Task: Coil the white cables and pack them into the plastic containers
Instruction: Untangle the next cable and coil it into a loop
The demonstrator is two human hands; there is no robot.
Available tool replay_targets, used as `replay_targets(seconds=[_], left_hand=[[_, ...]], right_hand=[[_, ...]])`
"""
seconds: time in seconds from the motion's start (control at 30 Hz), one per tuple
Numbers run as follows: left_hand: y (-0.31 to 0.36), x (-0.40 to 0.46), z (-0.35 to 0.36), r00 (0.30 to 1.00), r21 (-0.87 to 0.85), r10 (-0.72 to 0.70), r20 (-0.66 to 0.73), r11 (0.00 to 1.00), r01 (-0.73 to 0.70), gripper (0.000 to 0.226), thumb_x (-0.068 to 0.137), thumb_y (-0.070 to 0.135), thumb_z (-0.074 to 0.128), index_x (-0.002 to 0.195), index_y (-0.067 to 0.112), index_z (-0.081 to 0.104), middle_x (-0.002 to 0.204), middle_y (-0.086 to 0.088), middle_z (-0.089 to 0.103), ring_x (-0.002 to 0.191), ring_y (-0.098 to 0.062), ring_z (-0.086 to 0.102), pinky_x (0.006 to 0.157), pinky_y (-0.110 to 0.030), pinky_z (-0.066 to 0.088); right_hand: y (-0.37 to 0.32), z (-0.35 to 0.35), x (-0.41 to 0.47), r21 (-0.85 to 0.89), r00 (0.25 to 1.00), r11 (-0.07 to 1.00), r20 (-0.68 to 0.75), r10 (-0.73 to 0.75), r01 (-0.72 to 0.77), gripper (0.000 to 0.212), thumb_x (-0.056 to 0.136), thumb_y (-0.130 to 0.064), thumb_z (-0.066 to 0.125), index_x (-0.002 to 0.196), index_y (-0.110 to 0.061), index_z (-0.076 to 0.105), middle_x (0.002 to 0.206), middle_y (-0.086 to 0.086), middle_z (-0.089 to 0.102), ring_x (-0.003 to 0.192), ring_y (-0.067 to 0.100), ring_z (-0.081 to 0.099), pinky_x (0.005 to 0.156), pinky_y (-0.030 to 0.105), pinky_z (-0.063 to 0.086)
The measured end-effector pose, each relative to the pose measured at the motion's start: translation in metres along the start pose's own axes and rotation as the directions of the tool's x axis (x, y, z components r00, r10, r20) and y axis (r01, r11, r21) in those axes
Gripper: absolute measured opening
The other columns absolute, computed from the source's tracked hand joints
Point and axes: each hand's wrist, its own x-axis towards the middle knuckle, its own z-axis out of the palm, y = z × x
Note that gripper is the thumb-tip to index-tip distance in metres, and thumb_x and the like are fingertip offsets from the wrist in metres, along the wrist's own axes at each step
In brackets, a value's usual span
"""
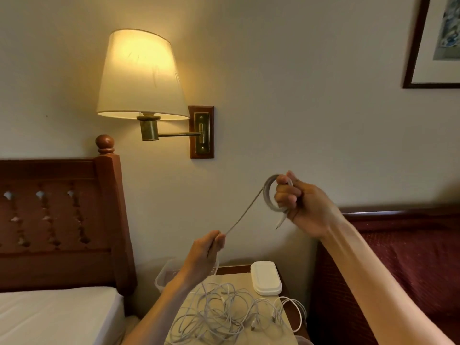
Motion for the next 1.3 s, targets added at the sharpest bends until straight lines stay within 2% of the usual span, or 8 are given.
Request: replay_targets(seconds=[0.1, 0.2, 0.33, 0.53, 0.73, 0.9, 1.07, 1.3], left_hand=[[0.005, -0.011, 0.009, 0.984, 0.103, 0.032, 0.175, 0.993, -0.050, 0.037, 0.102, 0.041, 0.041, 0.070, 0.023, 0.044, 0.057, 0.008, 0.044, 0.051, -0.009, 0.038, 0.052, -0.035, 0.033], [0.035, -0.003, 0.008, 0.940, 0.202, 0.119, 0.320, 0.961, -0.190, 0.036, 0.102, 0.039, 0.042, 0.070, 0.022, 0.046, 0.054, 0.007, 0.045, 0.048, -0.013, 0.042, 0.052, -0.038, 0.037], [0.070, 0.012, -0.009, 0.935, 0.185, 0.303, 0.183, 0.924, -0.335, 0.037, 0.102, 0.040, 0.042, 0.071, 0.020, 0.046, 0.054, 0.002, 0.045, 0.047, -0.015, 0.043, 0.048, -0.035, 0.036], [0.066, 0.030, -0.030, 0.915, 0.326, 0.403, 0.034, 0.861, -0.391, 0.030, 0.101, 0.040, 0.043, 0.078, 0.023, 0.053, 0.059, 0.015, 0.043, 0.051, -0.006, 0.044, 0.049, -0.020, 0.035], [0.059, 0.037, -0.027, 0.957, 0.145, 0.290, -0.008, 0.947, -0.286, 0.031, 0.099, 0.037, 0.050, 0.077, 0.016, 0.055, 0.059, 0.012, 0.046, 0.051, -0.006, 0.042, 0.051, -0.020, 0.033], [0.022, 0.016, -0.015, 0.999, -0.151, -0.014, -0.041, 0.988, 0.007, 0.033, 0.100, 0.035, 0.040, 0.076, 0.015, 0.051, 0.063, 0.012, 0.042, 0.058, -0.007, 0.037, 0.056, -0.028, 0.032], [-0.019, -0.012, 0.006, 0.983, -0.247, -0.183, -0.003, 0.953, 0.177, 0.036, 0.095, 0.056, 0.042, 0.071, 0.030, 0.050, 0.063, 0.012, 0.042, 0.056, -0.008, 0.035, 0.053, -0.031, 0.030], [0.002, -0.025, 0.015, 0.946, 0.066, -0.156, 0.284, 0.987, 0.143, 0.034, 0.102, 0.029, 0.043, 0.068, 0.028, 0.050, 0.058, 0.012, 0.044, 0.057, -0.003, 0.039, 0.056, -0.023, 0.032]], right_hand=[[0.000, -0.003, 0.013, -0.275, 0.994, 0.959, -0.062, -0.091, 0.070, 0.038, 0.106, -0.029, 0.029, 0.081, -0.011, 0.051, 0.058, -0.001, 0.044, 0.054, 0.013, 0.047, 0.054, 0.021, 0.043], [0.017, -0.010, 0.023, -0.671, 0.973, 0.731, -0.062, -0.223, 0.125, 0.038, 0.106, -0.031, 0.033, 0.086, -0.009, 0.057, 0.067, 0.004, 0.062, 0.063, 0.018, 0.060, 0.060, 0.026, 0.048], [0.042, -0.020, 0.026, -0.883, 0.969, 0.448, 0.032, -0.243, 0.141, 0.035, 0.104, -0.028, 0.039, 0.087, -0.006, 0.061, 0.069, 0.006, 0.070, 0.064, 0.022, 0.067, 0.063, 0.031, 0.053], [0.077, -0.020, 0.013, -0.915, 0.973, 0.350, 0.147, -0.177, 0.202, 0.031, 0.103, -0.021, 0.042, 0.084, -0.009, 0.063, 0.063, 0.002, 0.069, 0.054, 0.018, 0.064, 0.057, 0.025, 0.052], [0.068, -0.012, 0.006, -0.793, 0.998, 0.609, 0.051, 0.040, 0.016, 0.041, 0.106, -0.027, 0.033, 0.077, -0.011, 0.057, 0.050, -0.005, 0.040, 0.045, 0.011, 0.038, 0.052, 0.025, 0.035], [0.041, -0.016, 0.006, -0.293, 0.984, 0.941, -0.006, 0.178, -0.172, 0.043, 0.106, -0.026, 0.026, 0.074, -0.011, 0.050, 0.050, -0.007, 0.026, 0.042, 0.007, 0.024, 0.046, 0.020, 0.019], [0.024, -0.010, 0.009, -0.050, 0.988, 0.987, 0.001, 0.153, -0.153, 0.043, 0.106, -0.028, 0.025, 0.075, -0.011, 0.051, 0.052, -0.007, 0.026, 0.041, 0.006, 0.027, 0.042, 0.017, 0.027], [0.023, -0.008, 0.016, -0.288, 0.990, 0.956, -0.139, 0.015, -0.055, 0.041, 0.107, -0.031, 0.027, 0.084, -0.009, 0.053, 0.058, -0.002, 0.035, 0.052, 0.012, 0.044, 0.055, 0.021, 0.043]])
